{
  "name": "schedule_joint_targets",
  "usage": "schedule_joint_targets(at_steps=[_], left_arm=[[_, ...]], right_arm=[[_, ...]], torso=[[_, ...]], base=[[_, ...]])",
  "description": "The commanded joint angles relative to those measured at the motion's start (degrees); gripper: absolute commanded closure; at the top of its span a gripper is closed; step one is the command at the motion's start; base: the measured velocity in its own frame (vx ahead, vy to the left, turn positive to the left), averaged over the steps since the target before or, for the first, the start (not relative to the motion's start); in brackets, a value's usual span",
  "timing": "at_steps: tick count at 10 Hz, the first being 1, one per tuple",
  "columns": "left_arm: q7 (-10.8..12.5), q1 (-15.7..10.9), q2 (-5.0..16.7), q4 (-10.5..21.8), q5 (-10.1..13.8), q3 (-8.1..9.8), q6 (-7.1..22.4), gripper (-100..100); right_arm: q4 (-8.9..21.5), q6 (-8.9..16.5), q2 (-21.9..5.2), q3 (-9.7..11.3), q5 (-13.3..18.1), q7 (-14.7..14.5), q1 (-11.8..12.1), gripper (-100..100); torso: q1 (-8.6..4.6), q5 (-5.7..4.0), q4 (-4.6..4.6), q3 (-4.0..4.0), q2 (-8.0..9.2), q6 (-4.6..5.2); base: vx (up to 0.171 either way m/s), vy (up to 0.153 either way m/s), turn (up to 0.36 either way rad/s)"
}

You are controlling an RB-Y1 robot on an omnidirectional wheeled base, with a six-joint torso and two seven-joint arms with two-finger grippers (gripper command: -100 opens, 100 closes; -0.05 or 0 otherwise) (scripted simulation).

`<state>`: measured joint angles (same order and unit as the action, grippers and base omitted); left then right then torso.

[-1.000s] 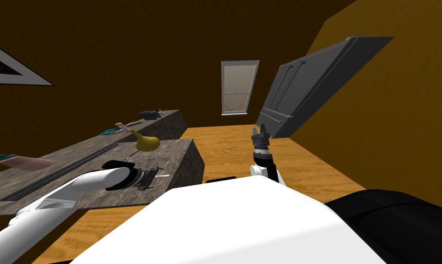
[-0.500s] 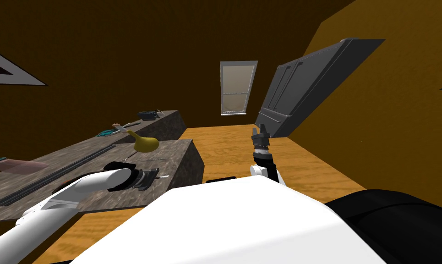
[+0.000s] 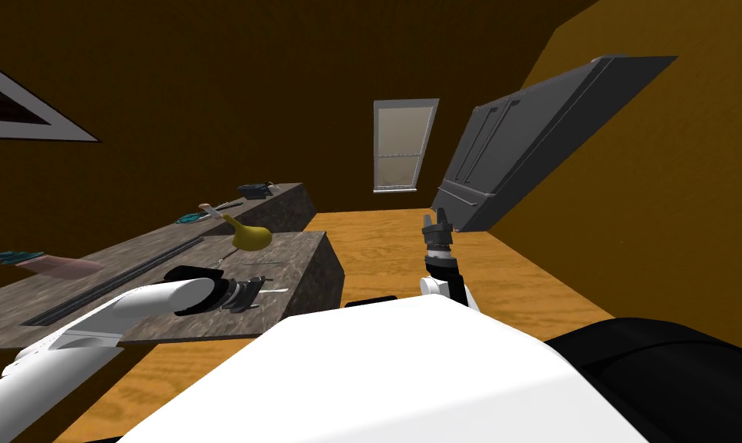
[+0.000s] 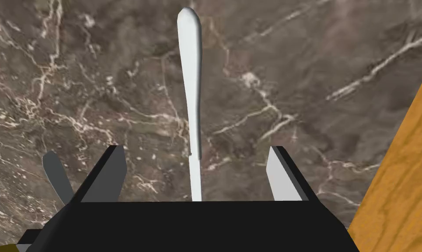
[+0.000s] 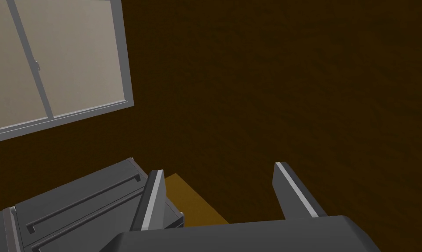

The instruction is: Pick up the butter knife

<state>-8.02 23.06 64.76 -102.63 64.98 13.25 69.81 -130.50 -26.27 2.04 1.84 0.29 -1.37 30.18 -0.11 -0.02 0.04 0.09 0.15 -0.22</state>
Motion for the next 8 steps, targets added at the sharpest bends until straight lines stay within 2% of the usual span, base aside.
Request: schedule_joint_targets(at_steps=[1,5,6,8], left_arm=[[0.7,-1.0,1.1,-1.6,0.4,0.39,-0.1,-100],[1.3,0.1,3.7,-6.6,3.6,1.96,0.0,-100],[1.3,0.3,4.2,-7.6,4.5,2.38,0.0,-100],[1.3,0.8,4.0,-6.7,5.3,2.12,1.4,-100]], right_arm=[[0.0,0.0,0.0,0.0,0.0,0.0,0.0,0],[0.0,0.0,0.0,0.0,0.0,0.0,0.0,0],[0.0,0.0,0.0,0.0,0.0,0.0,0.0,0],[0.0,0.0,0.0,0.0,0.0,0.0,0.0,0]], torso=[[0.0,0.0,0.0,0.0,0.0,0.0],[0.16,0.05,0.1,0.23,0.38,0.0],[0.09,0.04,0.06,0.13,0.2,0.01],[-0.07,0.0,-0.08,-0.21,-0.41,0.1]], base=[[-0.152,0.01,0.216],[-0.157,0.034,0.22],[-0.06,0.007,0.132],[0.111,-0.005,-0.128]])
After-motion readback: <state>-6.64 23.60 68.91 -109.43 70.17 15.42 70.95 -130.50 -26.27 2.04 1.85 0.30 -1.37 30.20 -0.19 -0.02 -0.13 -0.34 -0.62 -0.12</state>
